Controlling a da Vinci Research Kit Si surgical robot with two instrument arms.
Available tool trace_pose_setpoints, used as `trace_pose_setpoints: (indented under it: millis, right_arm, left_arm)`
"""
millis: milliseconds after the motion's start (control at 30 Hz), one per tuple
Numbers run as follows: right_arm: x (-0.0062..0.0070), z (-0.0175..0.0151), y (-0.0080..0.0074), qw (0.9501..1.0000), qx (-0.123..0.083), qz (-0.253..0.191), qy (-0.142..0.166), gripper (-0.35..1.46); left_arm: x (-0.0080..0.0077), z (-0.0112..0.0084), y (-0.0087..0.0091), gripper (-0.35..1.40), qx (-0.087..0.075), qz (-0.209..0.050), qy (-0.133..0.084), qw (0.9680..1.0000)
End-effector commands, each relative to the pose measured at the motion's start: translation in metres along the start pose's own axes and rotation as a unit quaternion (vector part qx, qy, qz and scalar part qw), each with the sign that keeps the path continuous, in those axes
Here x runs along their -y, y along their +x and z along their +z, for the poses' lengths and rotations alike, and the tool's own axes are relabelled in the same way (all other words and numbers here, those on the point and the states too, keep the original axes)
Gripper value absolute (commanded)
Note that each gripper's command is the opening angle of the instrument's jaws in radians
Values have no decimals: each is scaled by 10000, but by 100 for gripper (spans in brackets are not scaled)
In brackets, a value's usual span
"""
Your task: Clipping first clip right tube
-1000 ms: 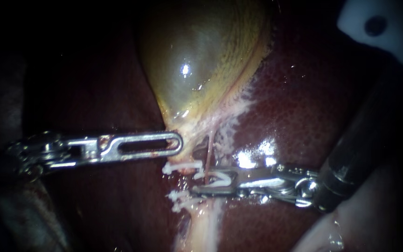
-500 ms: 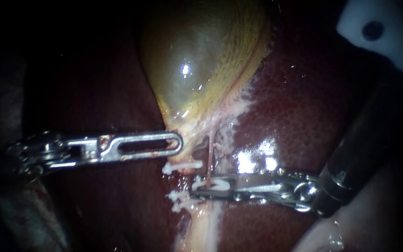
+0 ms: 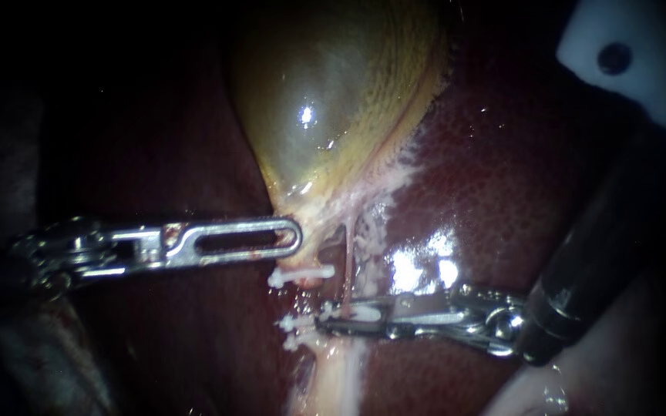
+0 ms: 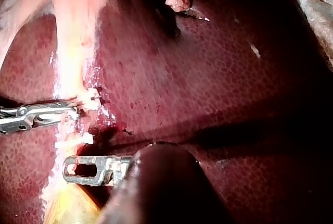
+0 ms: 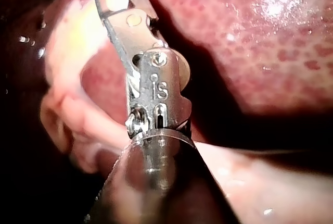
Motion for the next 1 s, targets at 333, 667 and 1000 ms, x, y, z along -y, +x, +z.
trace_pose_setpoints:
  millis: [333,667,1000]
  right_arm:
    - [-1,-2,-3,10000,24,37,16,-35]
    - [-5,-2,-2,10000,32,38,30,-35]
    - [-6,-2,-2,10000,32,37,30,-35]
  left_arm:
    - [0,0,0,-35,2,-1,0,10000]
    - [0,0,0,-35,3,0,-1,10000]
    - [0,0,0,-35,3,0,-1,10000]
